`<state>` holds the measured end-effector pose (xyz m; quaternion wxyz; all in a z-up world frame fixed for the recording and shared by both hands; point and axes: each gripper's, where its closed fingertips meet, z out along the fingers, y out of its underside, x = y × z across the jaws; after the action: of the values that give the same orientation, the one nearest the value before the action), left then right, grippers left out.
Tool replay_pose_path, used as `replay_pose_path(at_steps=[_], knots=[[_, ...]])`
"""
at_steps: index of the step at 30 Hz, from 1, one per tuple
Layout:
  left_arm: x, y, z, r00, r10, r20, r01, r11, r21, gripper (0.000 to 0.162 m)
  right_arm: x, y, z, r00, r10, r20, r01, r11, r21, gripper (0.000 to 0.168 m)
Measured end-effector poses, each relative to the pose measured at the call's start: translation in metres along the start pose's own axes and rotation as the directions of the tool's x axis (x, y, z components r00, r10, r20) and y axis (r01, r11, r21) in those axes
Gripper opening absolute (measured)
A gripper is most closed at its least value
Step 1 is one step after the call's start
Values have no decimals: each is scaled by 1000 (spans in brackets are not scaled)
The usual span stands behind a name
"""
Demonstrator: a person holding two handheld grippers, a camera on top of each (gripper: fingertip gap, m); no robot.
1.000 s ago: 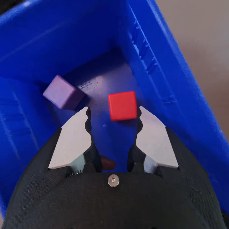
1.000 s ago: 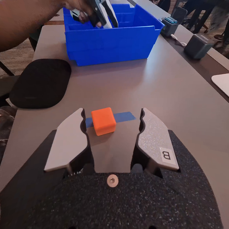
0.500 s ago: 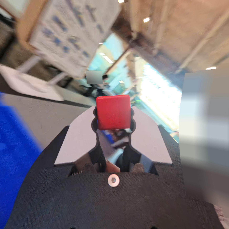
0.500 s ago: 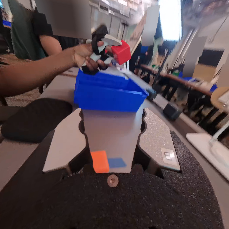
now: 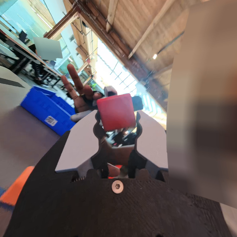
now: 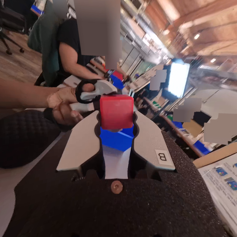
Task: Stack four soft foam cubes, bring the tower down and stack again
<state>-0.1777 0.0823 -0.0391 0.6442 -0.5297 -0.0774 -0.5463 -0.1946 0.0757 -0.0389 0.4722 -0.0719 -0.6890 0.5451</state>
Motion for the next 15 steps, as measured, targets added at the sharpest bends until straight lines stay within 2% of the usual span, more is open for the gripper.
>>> replay_pose_path(at_steps=[1,3,5,6,7,9,12,15], knots=[[-7,10,-1,993,110,49,-107,993,-58,62,2,3,-8,999,35,16,-34,999,-39,47],[-37,34,-5,910,370,189,-328,919,-220,80,8,12,-28,994,108,35,-102,986,-132,47],[-80,68,-17,734,638,232,-475,727,-496,83,12,32,-45,986,163,39,-145,946,-289,47],[-103,84,-27,658,724,208,-480,616,-625,86,10,44,-53,983,176,51,-144,914,-379,47],[-122,100,-37,618,769,162,-454,518,-725,86,7,57,-60,980,187,65,-135,873,-469,47],[-151,116,-49,582,803,128,-395,416,-819,86,-6,78,-70,967,229,114,-112,779,-617,47],[-173,124,-51,570,816,95,-382,366,-849,81,-29,99,-78,932,314,183,-73,655,-752,47],[-180,129,-49,568,822,32,-390,304,-869,66,-44,114,-80,898,382,219,-30,550,-835,47]])
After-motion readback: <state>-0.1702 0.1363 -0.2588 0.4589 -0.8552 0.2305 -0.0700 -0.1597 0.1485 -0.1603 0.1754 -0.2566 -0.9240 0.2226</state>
